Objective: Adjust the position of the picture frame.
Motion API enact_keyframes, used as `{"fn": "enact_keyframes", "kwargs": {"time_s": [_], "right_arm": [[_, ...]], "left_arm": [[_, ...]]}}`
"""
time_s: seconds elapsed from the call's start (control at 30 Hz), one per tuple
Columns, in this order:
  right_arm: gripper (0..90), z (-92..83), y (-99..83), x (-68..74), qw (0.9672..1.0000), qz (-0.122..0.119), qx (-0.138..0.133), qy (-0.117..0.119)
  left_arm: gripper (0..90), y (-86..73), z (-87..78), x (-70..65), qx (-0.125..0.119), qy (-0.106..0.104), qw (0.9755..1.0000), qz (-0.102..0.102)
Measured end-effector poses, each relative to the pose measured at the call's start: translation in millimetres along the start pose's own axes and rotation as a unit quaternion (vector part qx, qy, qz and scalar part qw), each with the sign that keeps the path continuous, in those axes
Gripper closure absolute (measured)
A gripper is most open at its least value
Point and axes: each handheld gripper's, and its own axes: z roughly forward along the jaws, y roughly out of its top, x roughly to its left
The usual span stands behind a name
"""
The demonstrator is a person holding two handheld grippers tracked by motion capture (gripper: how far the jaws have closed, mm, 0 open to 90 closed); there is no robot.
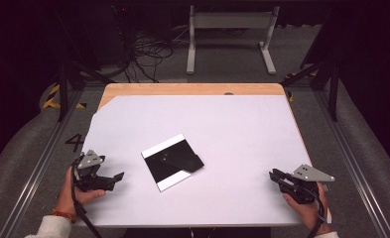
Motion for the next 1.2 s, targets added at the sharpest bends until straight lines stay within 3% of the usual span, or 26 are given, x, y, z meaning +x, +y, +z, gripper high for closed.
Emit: {"fn": "enact_keyframes", "kwargs": {"time_s": [0.03, 0.07, 0.1, 0.2, 0.3, 0.33, 0.4, 0.47, 0.63, 0.83, 0.9, 1.03, 1.07, 1.2], "right_arm": [[77.4, -0.2, 0.2, 0.1, 1.0, -0.001, -0.002, 0.001], [77.6, -0.9, 0.5, 0.8, 1.0, -0.004, -0.005, 0.002], [76.9, -2.6, 1.2, 1.9, 0.9998, -0.009, -0.015, 0.008], [70.5, -7.2, 6.0, 5.4, 0.9992, -0.018, -0.035, 0.007], [52.9, -8.9, 9.5, 9.0, 0.9986, -0.024, -0.048, 0.0], [52.9, -8.9, 9.5, 9.0, 0.9986, -0.024, -0.048, 0.0], [34.2, -8.7, 12.4, 10.2, 0.9982, -0.023, -0.055, -0.012], [23.6, -7.3, 15.2, 10.7, 0.9985, -0.018, -0.051, -0.009], [14.2, -5.7, 16.3, 15.1, 0.9981, -0.026, -0.05, -0.024], [11.9, -2.2, 17.6, 15.7, 0.9985, -0.026, -0.043, -0.022], [16.4, -0.4, 18.8, 17.1, 0.9984, -0.029, -0.044, -0.018], [27.7, 4.7, 22.1, 22.3, 0.9988, -0.031, -0.039, -0.002], [27.7, 4.7, 22.1, 22.3, 0.9988, -0.031, -0.039, -0.002], [45.3, 16.8, 28.2, 31.2, 0.9988, -0.026, -0.026, 0.033]], "left_arm": [[9.8, -1.3, -4.6, -1.1, -0.012, -0.007, 0.9997, 0.02], [7.7, -1.9, -8.8, -4.1, -0.025, 0.0, 0.9992, 0.031], [10.0, -2.4, -11.6, -6.3, -0.035, 0.005, 0.9991, 0.024], [10.3, -2.7, -12.9, -10.5, -0.034, 0.006, 0.9988, 0.035], [10.4, -3.3, -9.8, -13.0, -0.027, 0.006, 0.9988, 0.041], [10.0, -3.3, -9.8, -13.0, -0.027, 0.006, 0.9988, 0.041], [10.2, -4.4, -8.4, -13.4, -0.023, -0.004, 0.9987, 0.045], [9.4, -5.0, -7.5, -14.6, -0.023, -0.004, 0.9988, 0.044], [8.8, -3.5, -6.2, -15.7, -0.024, -0.008, 0.9986, 0.046], [7.6, -0.5, -0.5, -14.4, -0.02, -0.013, 0.9988, 0.044], [7.6, 1.2, 5.0, -13.7, -0.003, -0.022, 0.9987, 0.045], [10.1, 5.3, 14.5, -12.2, 0.005, -0.036, 0.9977, 0.057], [13.2, 5.3, 14.5, -12.2, 0.005, -0.036, 0.9977, 0.057], [22.5, 11.7, 25.1, -13.3, 0.018, -0.031, 0.9965, 0.076]]}}
